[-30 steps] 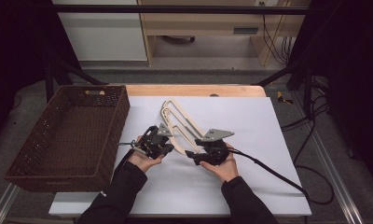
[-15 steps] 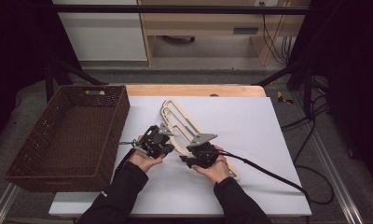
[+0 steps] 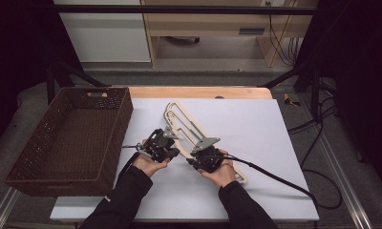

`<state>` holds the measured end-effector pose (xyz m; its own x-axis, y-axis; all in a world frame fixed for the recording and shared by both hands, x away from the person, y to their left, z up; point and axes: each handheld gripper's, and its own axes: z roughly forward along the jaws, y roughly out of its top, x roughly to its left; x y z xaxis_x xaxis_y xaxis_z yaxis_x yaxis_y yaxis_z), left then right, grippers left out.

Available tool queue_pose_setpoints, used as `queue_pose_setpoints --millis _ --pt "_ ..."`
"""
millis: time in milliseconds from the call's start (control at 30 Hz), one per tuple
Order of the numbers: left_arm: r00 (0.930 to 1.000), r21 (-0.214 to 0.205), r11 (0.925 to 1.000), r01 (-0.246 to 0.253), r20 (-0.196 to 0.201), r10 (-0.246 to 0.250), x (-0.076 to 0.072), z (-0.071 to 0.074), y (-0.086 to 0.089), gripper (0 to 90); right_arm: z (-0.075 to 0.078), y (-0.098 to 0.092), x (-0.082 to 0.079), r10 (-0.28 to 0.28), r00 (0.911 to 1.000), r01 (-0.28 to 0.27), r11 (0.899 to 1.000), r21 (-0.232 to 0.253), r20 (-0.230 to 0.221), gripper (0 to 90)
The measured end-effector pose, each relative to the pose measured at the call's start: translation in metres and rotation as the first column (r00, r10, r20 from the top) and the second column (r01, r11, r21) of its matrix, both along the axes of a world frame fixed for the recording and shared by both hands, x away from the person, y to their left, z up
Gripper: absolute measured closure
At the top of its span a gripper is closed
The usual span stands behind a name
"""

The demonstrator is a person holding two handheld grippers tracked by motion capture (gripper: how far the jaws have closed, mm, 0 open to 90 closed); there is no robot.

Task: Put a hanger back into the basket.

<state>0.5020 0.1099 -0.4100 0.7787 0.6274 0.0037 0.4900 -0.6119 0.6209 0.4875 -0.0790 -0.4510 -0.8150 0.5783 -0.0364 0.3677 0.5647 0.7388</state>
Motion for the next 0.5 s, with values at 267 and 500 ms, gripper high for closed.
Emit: queue_pose_setpoints --millis 267,500 --pt "0.9994 -0.131 0.9914 -0.005 0.034 0.009 -0.004 0.015 0.010 72.4 0.005 -0.002 -0.002 0.020 0.9997 -0.020 1.000 -0.004 0.015 74.8" --pt "0.9858 -0.263 0.9644 -0.026 0.153 0.068 -0.015 0.039 0.031 33.6 0.010 -0.006 -0.002 0.032 0.9988 -0.032 0.999 -0.003 0.038 75.7"
